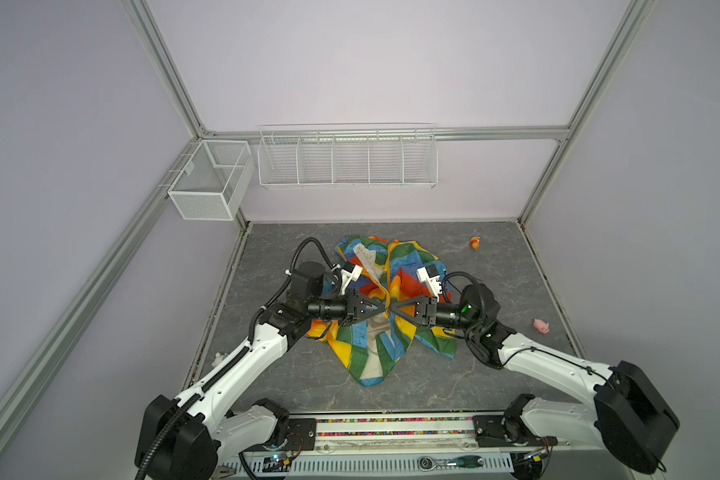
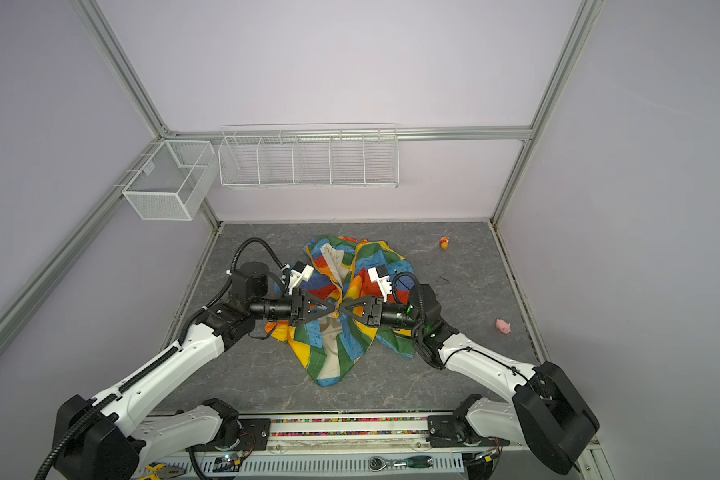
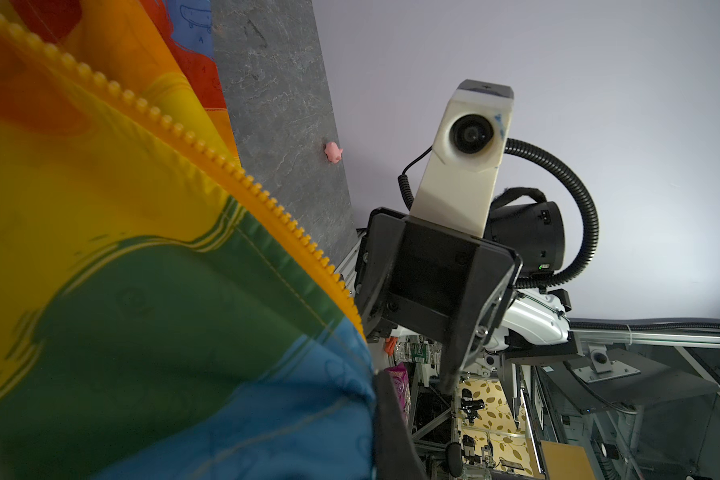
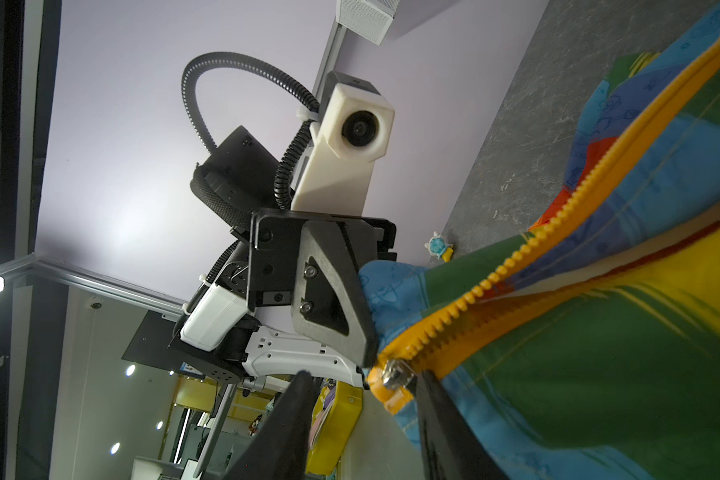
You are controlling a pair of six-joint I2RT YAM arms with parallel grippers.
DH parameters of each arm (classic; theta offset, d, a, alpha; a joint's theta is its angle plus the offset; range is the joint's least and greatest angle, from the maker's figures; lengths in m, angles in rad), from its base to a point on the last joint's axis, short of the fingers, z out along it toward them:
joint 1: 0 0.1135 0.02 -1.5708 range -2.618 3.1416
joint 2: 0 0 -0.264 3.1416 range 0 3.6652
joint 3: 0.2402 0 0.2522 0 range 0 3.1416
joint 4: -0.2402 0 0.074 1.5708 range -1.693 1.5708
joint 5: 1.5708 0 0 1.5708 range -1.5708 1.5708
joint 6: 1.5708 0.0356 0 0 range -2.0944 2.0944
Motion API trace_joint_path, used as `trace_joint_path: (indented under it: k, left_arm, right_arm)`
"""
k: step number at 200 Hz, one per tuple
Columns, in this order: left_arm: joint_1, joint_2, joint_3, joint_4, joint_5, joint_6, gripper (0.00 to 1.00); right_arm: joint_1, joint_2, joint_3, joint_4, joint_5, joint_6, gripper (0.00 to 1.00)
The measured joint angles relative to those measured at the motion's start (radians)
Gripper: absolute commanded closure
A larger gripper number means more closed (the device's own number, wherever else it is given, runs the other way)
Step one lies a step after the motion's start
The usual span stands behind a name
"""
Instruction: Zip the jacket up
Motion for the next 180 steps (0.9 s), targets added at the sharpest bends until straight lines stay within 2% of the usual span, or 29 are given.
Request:
trace_joint_path:
  k: [35,68,128,180]
  left_arm:
    - [0.0,-0.004,-0.001,0.002,0.0,-0.001,1.0]
    - [0.0,-0.005,-0.012,0.034,0.0,-0.015,1.0]
    - [0.0,-0.005,-0.02,0.055,0.0,-0.026,1.0]
    - [0.0,-0.005,-0.023,0.072,0.0,-0.029,1.0]
  right_arm:
    - [0.0,0.014,-0.003,0.002,0.0,0.011,0.42]
    - [0.0,0.048,-0.012,0.033,0.0,0.032,0.39]
    - [0.0,0.065,-0.014,0.092,0.0,0.074,0.41]
    - [0.0,0.123,-0.034,0.228,-0.006,0.158,0.44]
